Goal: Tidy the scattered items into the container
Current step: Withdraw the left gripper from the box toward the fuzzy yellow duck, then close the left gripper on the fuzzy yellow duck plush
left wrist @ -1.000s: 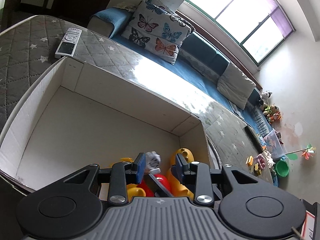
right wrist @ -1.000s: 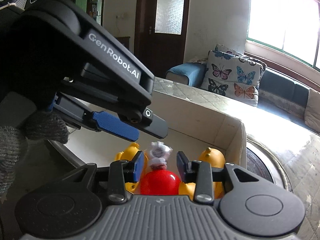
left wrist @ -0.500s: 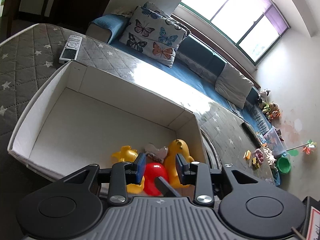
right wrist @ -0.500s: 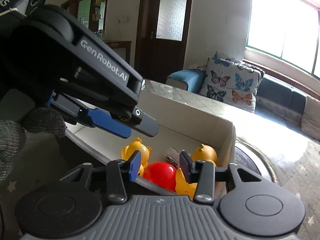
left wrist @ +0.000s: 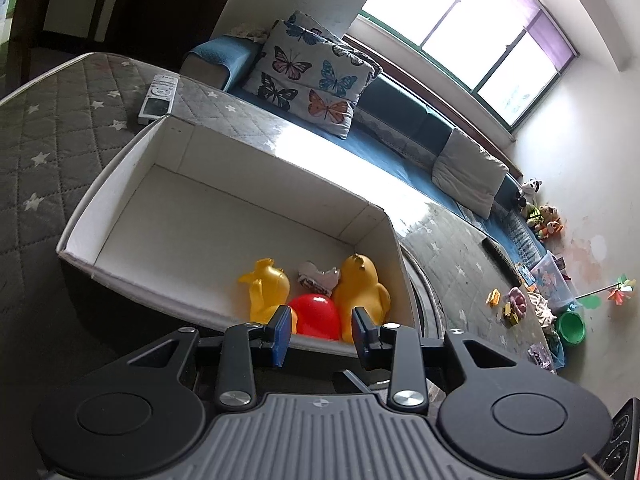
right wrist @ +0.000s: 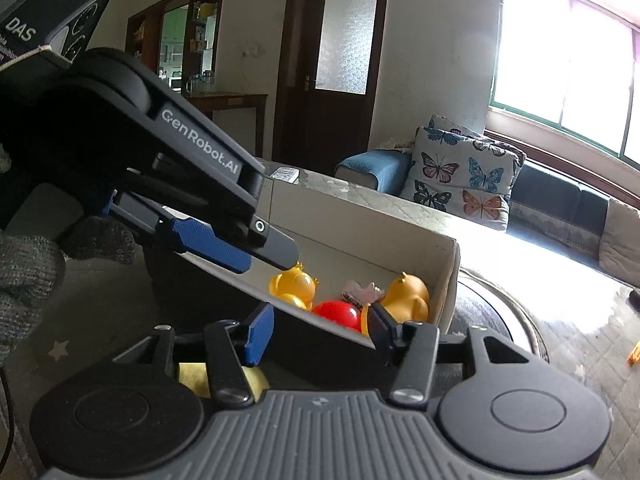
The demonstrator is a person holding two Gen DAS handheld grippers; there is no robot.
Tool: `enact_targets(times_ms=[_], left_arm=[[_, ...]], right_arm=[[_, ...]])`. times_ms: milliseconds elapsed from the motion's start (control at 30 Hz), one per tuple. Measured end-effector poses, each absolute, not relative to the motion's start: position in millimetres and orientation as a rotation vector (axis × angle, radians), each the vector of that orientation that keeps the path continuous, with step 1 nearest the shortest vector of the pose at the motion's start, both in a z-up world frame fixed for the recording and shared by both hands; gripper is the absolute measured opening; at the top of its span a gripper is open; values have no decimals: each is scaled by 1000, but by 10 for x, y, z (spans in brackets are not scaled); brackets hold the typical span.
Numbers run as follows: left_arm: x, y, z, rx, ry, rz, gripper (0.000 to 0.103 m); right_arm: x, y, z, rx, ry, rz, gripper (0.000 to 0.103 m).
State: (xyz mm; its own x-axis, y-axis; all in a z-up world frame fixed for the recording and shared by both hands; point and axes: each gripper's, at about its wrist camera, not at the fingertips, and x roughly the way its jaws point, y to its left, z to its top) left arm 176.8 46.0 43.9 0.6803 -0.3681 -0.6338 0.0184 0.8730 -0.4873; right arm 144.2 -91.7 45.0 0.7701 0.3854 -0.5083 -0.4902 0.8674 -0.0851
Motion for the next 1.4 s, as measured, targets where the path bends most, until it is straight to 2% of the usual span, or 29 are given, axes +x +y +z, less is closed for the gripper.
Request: enact_targets(times_ms=[467,567,1000,1267,1400], left_arm=[[1465,617,304,-491,815,-192,36],[1397,649,280,-492,817,-185,36],[1073,824,234,-508,811,-158,37],[989,872,162,-533,831,-182,37],[958,853,124,-536,845,-204,37]], right_arm=[[1132,-1015,396,-210,529,499,60],[1095,-1021,376,-213,534,508,67],[1074,-954,243,-248,577,585,68],[1073,-849,152,-272,603,643,80],[1082,-796,113,-278,605,662,82]])
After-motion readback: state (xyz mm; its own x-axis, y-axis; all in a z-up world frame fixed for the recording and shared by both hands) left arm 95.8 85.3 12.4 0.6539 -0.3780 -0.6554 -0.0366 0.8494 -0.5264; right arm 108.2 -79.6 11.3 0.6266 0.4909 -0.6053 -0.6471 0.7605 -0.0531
